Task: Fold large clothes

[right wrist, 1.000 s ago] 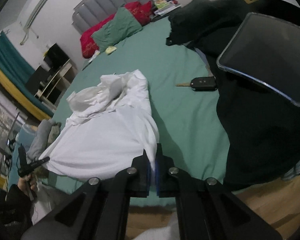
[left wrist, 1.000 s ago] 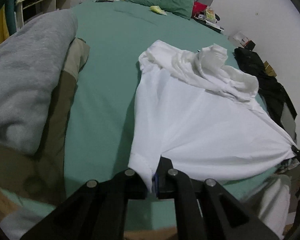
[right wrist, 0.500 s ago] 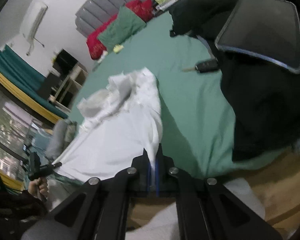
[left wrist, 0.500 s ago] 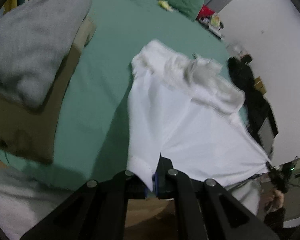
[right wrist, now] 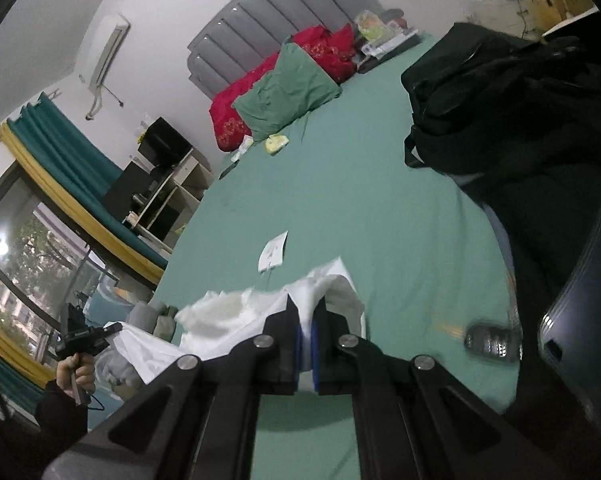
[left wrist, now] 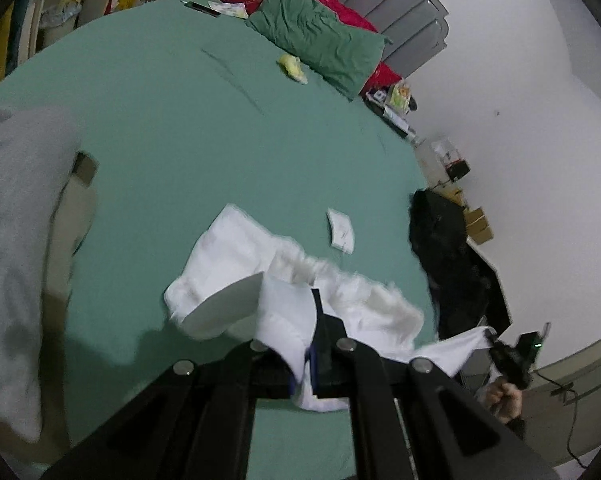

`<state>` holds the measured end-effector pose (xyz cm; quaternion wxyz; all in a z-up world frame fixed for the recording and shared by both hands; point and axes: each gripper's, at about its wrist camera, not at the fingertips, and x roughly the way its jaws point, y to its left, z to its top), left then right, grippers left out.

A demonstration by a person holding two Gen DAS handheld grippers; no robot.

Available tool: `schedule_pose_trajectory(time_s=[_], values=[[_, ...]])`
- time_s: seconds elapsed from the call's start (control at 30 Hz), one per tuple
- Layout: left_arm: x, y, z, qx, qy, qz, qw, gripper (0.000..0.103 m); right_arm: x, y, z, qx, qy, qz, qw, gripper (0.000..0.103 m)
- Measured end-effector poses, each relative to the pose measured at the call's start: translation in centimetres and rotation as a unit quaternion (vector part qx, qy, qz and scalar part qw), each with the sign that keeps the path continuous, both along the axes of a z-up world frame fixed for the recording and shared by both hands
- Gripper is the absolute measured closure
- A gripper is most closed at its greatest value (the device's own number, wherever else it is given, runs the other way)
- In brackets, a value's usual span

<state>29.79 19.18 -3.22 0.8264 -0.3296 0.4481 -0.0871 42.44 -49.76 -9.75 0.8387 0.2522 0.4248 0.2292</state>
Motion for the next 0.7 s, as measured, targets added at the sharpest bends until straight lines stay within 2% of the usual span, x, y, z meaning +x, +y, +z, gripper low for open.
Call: schedule_pose_trajectory(time_s=[0.13,0.2,0.27,0.3,0.33,0.37,0.4,0.53,0.6,0.7], values=[[4.3,1.4,-0.5,-0.026,0.0,0.019,0.9995,0.099,5.6,-0.9,-2.3,0.018,0.03,-0.009,0.999,0.099],[6.9,2.0,-1.7,-0.023,0.009,0.039,0.9989,0.099,8.1,-1.2,-4.5,0.026,0.05,-0.021,0.998,0.099],[10.2,2.5,-3.9,0.008,0.025,0.06,0.9978,0.091,9.7,-1.1,-7.1,0.02,0.076,-0.04,0.996,0.097],[11.1,2.6,-4.8,0.022,0.032,0.068,0.9969,0.067,10.5,-1.0,-8.5,0.009,0.092,-0.054,0.994,0.089],[12.0,2.7,-6.0,0.043,0.048,0.082,0.9945,0.032,10.9,-0.8,-9.2,0.002,0.098,-0.062,0.993,0.079],[12.3,2.7,-6.8,0.057,0.054,0.097,0.9922,0.02,11.0,-0.7,-9.6,-0.006,0.094,-0.072,0.993,0.049],[12.4,2.7,-7.4,0.067,0.048,0.107,0.9908,0.017,10.7,-0.4,-9.7,-0.021,0.073,-0.086,0.993,0.031],[11.2,0.3,-8.1,0.123,0.012,0.092,0.9881,0.016,8.6,1.6,-7.5,-0.1,-0.001,-0.123,0.987,0.03],[10.3,-1.3,-7.7,0.141,-0.007,0.066,0.9877,0.016,6.7,4.6,-5.5,-0.106,-0.071,-0.09,0.988,0.03],[9.4,-6.1,-7.0,0.188,-0.036,-0.011,0.9815,0.016,4.8,11.1,-4.0,-0.128,-0.114,0.014,0.985,0.03]])
